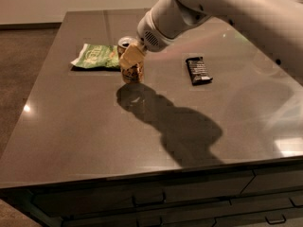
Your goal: Move orange can near green jalapeno chip bag
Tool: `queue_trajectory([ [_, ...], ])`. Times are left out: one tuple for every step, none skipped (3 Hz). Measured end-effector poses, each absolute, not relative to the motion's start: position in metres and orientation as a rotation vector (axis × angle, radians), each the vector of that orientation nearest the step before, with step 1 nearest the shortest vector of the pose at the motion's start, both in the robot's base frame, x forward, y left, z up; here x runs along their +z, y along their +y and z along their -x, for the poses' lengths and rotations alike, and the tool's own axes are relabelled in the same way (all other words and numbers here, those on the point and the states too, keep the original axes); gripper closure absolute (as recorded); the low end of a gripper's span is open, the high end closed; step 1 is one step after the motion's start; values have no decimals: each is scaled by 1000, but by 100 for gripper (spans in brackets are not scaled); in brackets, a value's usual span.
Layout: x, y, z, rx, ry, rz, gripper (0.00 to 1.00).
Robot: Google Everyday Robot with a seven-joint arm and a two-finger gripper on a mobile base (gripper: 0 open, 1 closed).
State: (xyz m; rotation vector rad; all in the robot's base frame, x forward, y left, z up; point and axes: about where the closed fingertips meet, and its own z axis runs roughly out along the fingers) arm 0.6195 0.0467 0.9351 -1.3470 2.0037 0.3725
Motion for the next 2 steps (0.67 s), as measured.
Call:
queue_trajectory([
  [925,50,-630,385,2010,1343,100],
  [918,53,-639,412,2012,1338,100],
])
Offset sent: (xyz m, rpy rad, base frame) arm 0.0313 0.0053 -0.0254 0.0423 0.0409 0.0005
